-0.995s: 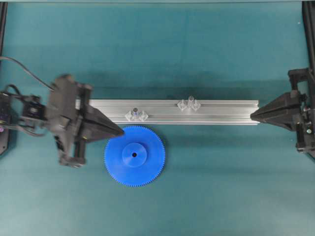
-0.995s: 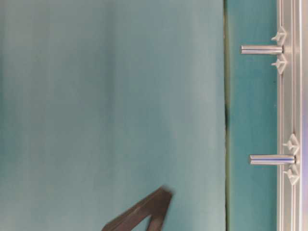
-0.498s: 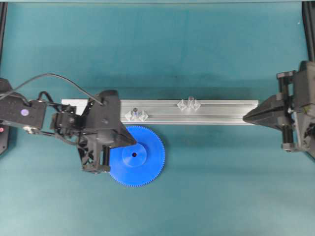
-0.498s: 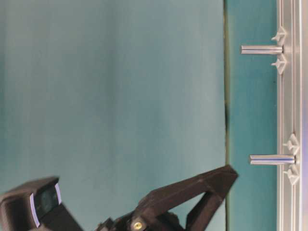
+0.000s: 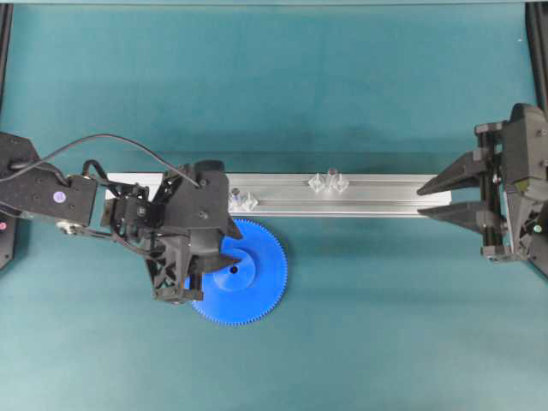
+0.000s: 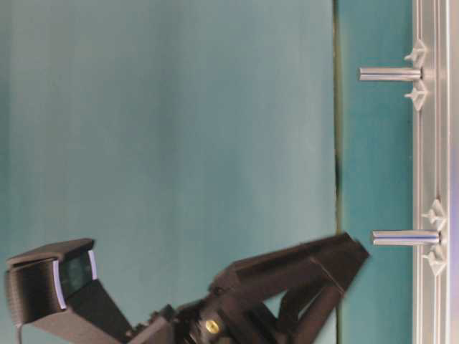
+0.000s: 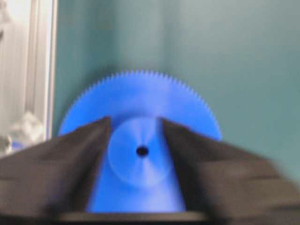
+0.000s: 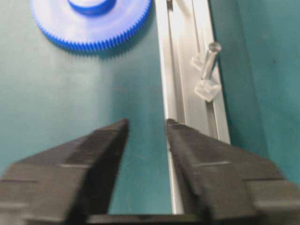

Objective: Insert the large gear onto the shaft.
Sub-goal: 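Lower the left gripper over the blue gear's hub and close on it, then lift the blue gear off the table with the left gripper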

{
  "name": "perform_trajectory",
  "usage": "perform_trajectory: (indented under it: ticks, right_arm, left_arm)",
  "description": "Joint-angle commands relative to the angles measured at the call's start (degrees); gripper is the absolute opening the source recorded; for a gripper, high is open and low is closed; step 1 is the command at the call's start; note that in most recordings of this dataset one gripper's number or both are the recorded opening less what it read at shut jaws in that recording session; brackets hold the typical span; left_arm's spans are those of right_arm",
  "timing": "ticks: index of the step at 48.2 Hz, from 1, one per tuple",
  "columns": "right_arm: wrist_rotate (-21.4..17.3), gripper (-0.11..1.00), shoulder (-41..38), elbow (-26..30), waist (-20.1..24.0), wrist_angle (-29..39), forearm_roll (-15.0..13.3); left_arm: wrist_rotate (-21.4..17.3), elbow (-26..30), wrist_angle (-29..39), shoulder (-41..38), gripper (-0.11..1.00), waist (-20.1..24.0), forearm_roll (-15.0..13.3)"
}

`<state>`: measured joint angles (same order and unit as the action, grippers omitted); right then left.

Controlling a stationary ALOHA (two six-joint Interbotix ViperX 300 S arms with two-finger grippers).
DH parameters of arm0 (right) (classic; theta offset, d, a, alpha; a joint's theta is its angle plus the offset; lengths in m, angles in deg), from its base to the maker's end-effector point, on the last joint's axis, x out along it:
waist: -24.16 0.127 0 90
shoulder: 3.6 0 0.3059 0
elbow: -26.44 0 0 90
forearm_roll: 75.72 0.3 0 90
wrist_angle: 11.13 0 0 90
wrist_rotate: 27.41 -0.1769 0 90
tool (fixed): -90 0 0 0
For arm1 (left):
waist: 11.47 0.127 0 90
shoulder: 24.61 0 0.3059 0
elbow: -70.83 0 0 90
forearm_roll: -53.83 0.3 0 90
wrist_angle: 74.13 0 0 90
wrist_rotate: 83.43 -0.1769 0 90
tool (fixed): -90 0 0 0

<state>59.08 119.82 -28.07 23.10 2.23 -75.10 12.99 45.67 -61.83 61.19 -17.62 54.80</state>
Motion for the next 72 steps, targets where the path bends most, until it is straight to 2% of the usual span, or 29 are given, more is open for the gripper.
perform_trajectory:
  ticks: [1, 4, 6, 14, 30, 36, 53, 72]
  right_arm:
    - [-0.6, 0.58, -0.3, 0.4, -0.1, -0.3, 0.3]
    - [-0.8, 0.66, -0.5, 0.5, -0.1, -0.3, 0.4]
    - [-0.9, 0.71, -0.8, 0.6, -0.1, -0.3, 0.3]
    - [-1.1, 0.84, -1.5, 0.4, -0.1, 0.1, 0.4]
    - [-1.1, 0.84, -1.5, -0.2, -0.1, -0.3, 0.4]
    - [-1.1, 0.84, -1.1, -1.1, -0.1, -1.0, 0.4]
    - [-1.1, 0.84, 3.2, -4.0, -0.1, -2.6, 0.4]
    - [-1.1, 0.83, 7.6, -5.0, -0.3, -0.7, 0.4]
  left_arm:
    - [0.2, 2.0, 1.3, -0.1, 0.71, -0.4, 0.1]
    - [0.2, 2.7, 2.4, -0.7, 0.86, -0.4, 0.1]
    - [0.1, 3.2, 3.1, -1.3, 0.92, -0.4, 0.1]
    - [0.0, 6.1, 7.6, -4.9, 0.92, -0.5, 0.1]
    - [-1.2, 10.3, 17.1, -12.0, 0.93, -1.8, 0.1]
    - [-4.0, 12.0, 19.2, -15.0, 0.93, -1.8, 0.1]
    - [-3.7, 14.3, 19.4, -17.8, 0.93, -1.6, 0.0]
    - [-3.6, 14.8, 19.5, -20.0, 0.93, -1.6, 0.1]
